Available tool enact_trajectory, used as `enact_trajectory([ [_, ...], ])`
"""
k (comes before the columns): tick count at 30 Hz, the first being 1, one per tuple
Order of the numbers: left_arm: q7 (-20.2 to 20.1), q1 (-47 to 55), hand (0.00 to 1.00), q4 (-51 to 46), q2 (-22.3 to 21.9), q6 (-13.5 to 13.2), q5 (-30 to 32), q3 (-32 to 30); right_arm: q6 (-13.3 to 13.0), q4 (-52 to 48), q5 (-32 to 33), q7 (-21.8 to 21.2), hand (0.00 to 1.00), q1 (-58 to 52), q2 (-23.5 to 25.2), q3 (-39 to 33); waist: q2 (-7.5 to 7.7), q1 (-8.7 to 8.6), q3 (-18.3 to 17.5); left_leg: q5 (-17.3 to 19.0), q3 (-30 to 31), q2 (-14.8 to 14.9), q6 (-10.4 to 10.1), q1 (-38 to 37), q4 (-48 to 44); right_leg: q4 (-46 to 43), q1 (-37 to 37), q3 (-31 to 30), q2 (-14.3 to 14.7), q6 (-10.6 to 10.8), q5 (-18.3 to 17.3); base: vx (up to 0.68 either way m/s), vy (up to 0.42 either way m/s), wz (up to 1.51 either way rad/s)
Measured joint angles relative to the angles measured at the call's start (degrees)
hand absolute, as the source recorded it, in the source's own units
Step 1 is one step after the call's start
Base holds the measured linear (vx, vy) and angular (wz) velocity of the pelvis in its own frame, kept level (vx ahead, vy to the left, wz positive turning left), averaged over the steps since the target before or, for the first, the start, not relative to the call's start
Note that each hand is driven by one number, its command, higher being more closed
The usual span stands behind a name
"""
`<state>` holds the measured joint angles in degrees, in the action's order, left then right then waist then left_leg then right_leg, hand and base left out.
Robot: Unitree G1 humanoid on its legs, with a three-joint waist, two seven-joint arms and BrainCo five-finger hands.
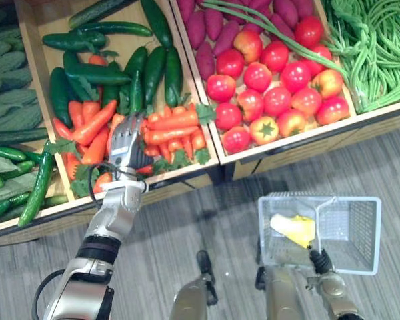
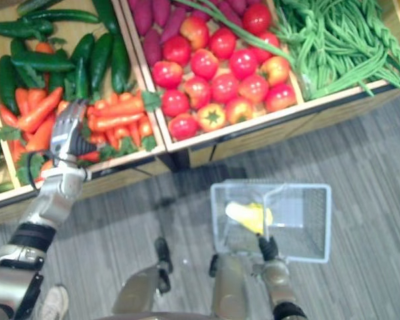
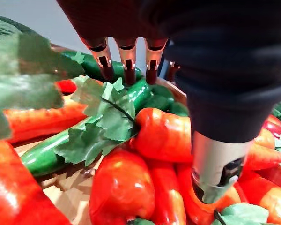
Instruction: Pick vegetable in the basket
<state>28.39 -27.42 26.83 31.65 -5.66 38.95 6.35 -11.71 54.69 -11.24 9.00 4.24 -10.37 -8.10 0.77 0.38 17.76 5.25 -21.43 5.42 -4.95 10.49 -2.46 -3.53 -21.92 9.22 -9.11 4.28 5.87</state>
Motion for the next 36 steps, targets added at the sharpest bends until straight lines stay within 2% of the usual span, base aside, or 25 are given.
enact_trajectory([
  [9, 0.0, -0.7, 0.00, 0.5, 0.0, 0.0, 0.0, 0.2, -0.1, 0.0, 0.0, 0.0, 1.00, 0.7, 0.0, 0.2, 0.36, 0.02, 0.6, 0.0, -0.4, 0.0, 0.0, 0.6, 0.2, 0.0, -0.8, -0.5, 0.0, 0.0, 0.0, 0.00, -0.007, -0.02],
  [14, 0.0, -2.1, 0.00, 0.5, 0.1, 0.0, 0.1, 0.7, 0.0, -0.4, 0.0, 0.2, 1.00, 1.2, -0.1, 0.7, 0.52, 0.04, 1.1, 0.0, -1.3, 0.0, 0.0, 1.6, 0.1, 1.8, -1.5, -1.1, 0.3, -0.3, 1.8, -0.01, -0.012, -0.06],
  [25, 0.0, -2.9, 0.00, 1.1, 0.1, 0.0, 0.2, 3.5, -0.1, -1.1, 0.0, 0.4, 1.00, 1.2, -0.1, 1.8, 0.56, -0.35, 1.1, 0.1, -2.0, 0.3, -0.1, 1.7, -0.3, 1.8, -2.0, -2.5, 0.7, -0.3, 1.8, 0.00, -0.012, -0.04],
  [26, 0.0, -3.0, 1.00, 1.1, 0.1, 0.0, 0.2, 4.2, -0.1, -1.1, 0.0, 0.4, 1.00, 1.2, -0.1, 1.8, 0.56, -0.31, 1.1, 0.1, -2.0, 0.3, -0.2, 1.9, -0.7, 1.8, -2.0, -2.6, 0.7, -0.3, 1.8, 0.00, 0.000, 0.00],
  [36, -0.5, -4.9, 1.00, 1.1, 0.0, 0.7, 0.7, 4.6, 0.2, -2.1, 0.0, 0.4, 1.00, 1.1, 0.0, 1.9, 0.78, -0.29, 1.2, 0.2, -2.8, 0.9, -0.2, 3.2, -2.0, 2.6, -2.8, -3.5, 1.1, -0.5, 3.4, -0.01, -0.011, -0.03],
])
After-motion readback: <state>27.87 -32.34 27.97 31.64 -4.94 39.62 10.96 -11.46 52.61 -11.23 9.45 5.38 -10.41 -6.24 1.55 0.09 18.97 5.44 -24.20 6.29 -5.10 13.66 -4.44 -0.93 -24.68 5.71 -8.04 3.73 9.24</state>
